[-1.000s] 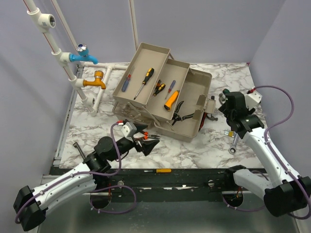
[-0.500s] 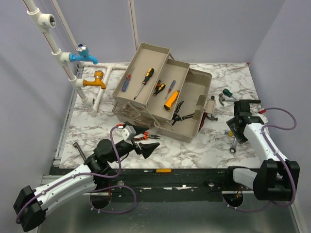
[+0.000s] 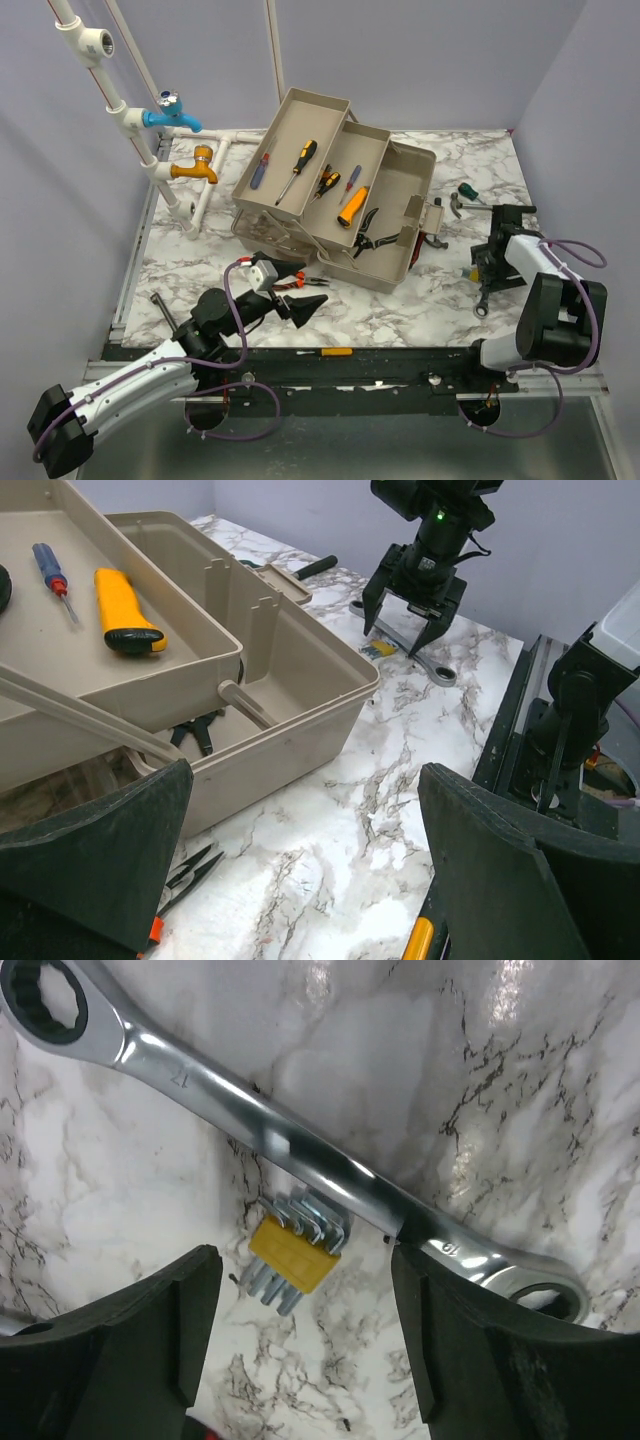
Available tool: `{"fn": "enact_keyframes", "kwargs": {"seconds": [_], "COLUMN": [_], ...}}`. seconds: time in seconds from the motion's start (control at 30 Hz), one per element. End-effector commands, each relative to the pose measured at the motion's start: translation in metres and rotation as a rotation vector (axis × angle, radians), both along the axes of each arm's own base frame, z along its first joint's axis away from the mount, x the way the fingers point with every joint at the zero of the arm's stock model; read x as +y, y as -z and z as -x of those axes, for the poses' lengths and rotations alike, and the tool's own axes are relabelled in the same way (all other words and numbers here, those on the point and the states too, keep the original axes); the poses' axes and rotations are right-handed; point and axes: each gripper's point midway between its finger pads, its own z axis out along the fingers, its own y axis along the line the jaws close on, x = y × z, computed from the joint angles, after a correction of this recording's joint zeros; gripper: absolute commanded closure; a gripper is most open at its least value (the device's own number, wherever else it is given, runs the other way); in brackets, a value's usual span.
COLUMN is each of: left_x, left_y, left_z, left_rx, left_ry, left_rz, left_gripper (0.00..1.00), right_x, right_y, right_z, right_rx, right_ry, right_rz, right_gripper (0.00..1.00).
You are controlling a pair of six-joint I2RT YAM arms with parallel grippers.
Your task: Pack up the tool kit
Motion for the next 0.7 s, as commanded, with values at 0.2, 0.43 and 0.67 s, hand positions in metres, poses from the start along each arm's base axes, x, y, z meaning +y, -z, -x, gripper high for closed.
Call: {"fn": "enact_keyframes", "kwargs": {"seconds": [0.2, 0.43, 0.67], "left_x": [-0.001, 0.000, 0.001], "left_y": [-0.004, -0.005, -0.005], "left_z": [0.004, 0.004, 0.004], "left_rx": [-0.014, -0.016, -0.016], "left_ry": [0.019, 0.014, 0.008], "left_rz": [0.018, 0.018, 0.018], "left_gripper": [0.01, 0.01, 0.01], "right_x": [-0.012, -0.007, -0.001], "right_y": [0.014, 0.035, 0.032], "right_z": [-0.019, -0.016, -0.030], "right_rx": [0.008, 0.064, 0.041], "right_ry": [0.122, 0.154, 0.099], "right_rz": [-0.062, -0.098, -0.146], "right_gripper": [0.29, 0.43, 0.73]}}
